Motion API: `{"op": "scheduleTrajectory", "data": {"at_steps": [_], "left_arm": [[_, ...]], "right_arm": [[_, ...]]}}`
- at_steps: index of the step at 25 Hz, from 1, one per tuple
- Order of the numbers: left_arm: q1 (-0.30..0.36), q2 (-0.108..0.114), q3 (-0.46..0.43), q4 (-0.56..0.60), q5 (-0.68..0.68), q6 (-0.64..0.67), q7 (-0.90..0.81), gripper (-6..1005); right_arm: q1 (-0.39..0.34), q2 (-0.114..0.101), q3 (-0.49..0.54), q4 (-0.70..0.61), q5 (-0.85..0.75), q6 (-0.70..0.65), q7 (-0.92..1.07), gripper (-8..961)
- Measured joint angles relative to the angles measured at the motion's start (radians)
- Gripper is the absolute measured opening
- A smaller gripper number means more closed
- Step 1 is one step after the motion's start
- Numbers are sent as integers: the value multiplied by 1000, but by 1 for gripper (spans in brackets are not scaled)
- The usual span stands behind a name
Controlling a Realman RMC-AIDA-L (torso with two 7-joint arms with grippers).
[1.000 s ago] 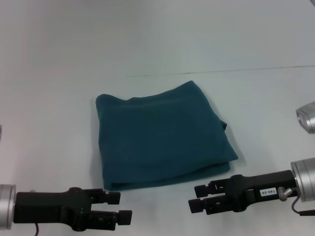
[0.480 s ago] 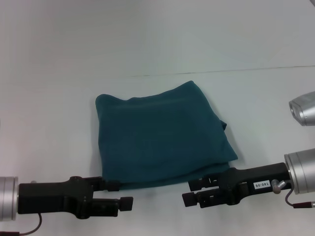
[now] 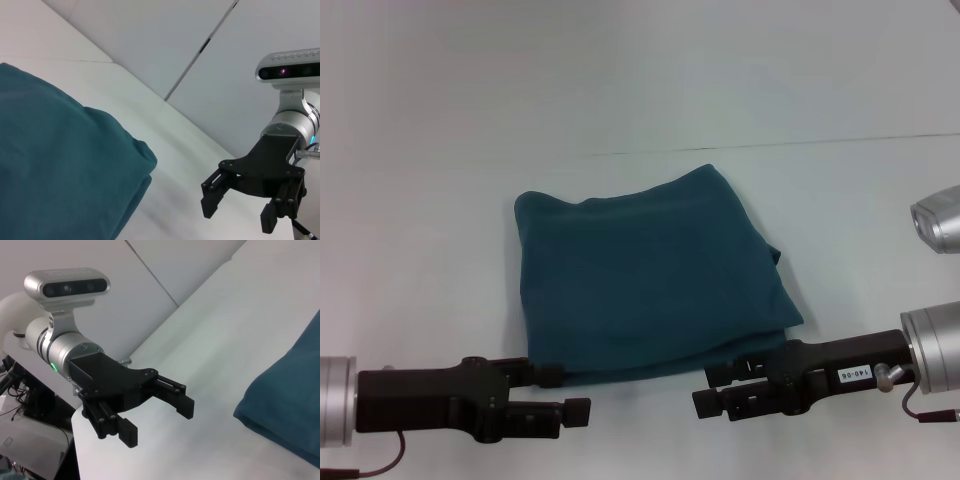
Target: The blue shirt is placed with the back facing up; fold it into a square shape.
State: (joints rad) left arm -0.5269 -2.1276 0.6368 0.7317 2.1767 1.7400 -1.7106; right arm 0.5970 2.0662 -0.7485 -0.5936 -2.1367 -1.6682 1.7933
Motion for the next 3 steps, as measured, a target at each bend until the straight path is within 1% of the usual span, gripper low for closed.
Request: {"op": "scheduleTrajectory", "data": {"at_steps": [3], "left_arm": [[-2,0,1,0,0,0,0,843]], "right_arm": [[0,0,0,0,0,0,0,738]]}}
